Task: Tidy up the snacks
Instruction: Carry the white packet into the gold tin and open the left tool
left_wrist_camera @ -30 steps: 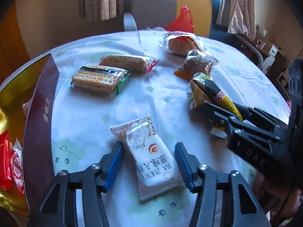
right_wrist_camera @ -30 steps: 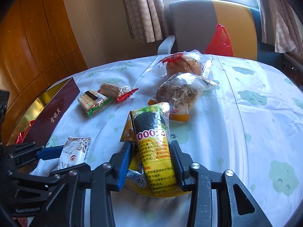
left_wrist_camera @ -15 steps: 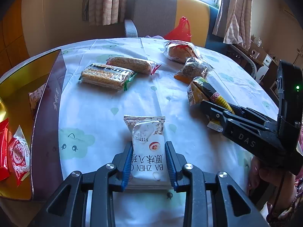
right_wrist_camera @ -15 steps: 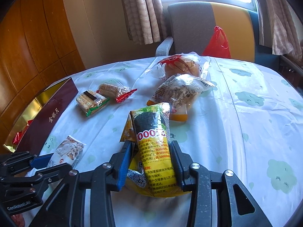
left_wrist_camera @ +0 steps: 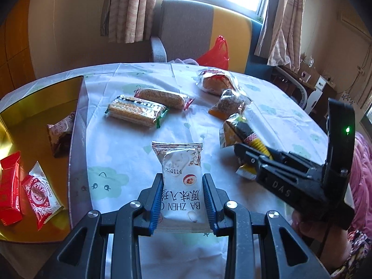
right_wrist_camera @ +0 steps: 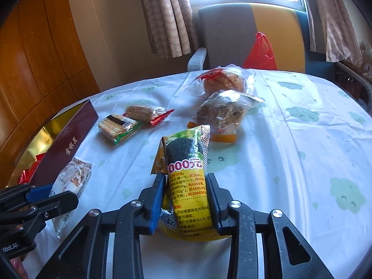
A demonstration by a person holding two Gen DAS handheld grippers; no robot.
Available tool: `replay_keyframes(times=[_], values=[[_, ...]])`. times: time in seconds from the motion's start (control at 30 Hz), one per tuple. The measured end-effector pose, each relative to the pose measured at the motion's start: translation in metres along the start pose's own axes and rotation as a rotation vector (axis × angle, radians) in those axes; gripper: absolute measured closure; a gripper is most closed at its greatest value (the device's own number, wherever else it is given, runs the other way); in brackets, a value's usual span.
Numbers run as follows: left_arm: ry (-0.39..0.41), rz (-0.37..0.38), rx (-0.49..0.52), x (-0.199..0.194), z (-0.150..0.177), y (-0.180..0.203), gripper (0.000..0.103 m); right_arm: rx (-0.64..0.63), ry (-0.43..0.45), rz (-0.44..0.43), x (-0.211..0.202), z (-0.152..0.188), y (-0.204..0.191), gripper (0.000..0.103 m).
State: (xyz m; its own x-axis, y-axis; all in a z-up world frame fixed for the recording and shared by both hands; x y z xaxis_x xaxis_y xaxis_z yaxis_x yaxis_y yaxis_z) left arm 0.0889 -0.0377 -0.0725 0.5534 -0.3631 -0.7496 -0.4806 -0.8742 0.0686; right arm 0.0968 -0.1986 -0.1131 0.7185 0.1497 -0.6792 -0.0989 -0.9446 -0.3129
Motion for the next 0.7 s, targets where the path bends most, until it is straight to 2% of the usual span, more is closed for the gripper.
replay_keyframes(times=[0.37,0.7], values=[[0.058,0.039,-0.051,-0.026,-0.008,-0.016,0.070,0.102,-0.017,-0.081,-0.010,0.008,-0.016,0.068],[0.130,0.008,-0.175,-0.057,-0.013,-0.073,0.070,0.053,-0.011,-0.156,-0.025,-0.001,-0.059,0.068]])
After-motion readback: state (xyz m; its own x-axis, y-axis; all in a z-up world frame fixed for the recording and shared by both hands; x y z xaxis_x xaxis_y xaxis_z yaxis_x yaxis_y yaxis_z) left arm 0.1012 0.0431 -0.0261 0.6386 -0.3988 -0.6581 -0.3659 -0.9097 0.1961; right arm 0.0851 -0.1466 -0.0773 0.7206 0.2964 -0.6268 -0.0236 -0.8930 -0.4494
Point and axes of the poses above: each gripper's, at about its wrist camera, not at the fingertips, and x roughly the way its jaws point, y to its right, z to its underside, the point moved 6 cm from there along x, roughly the way its jaws point, and after that the axes turned 8 degrees about x, right-handed, at the moved point
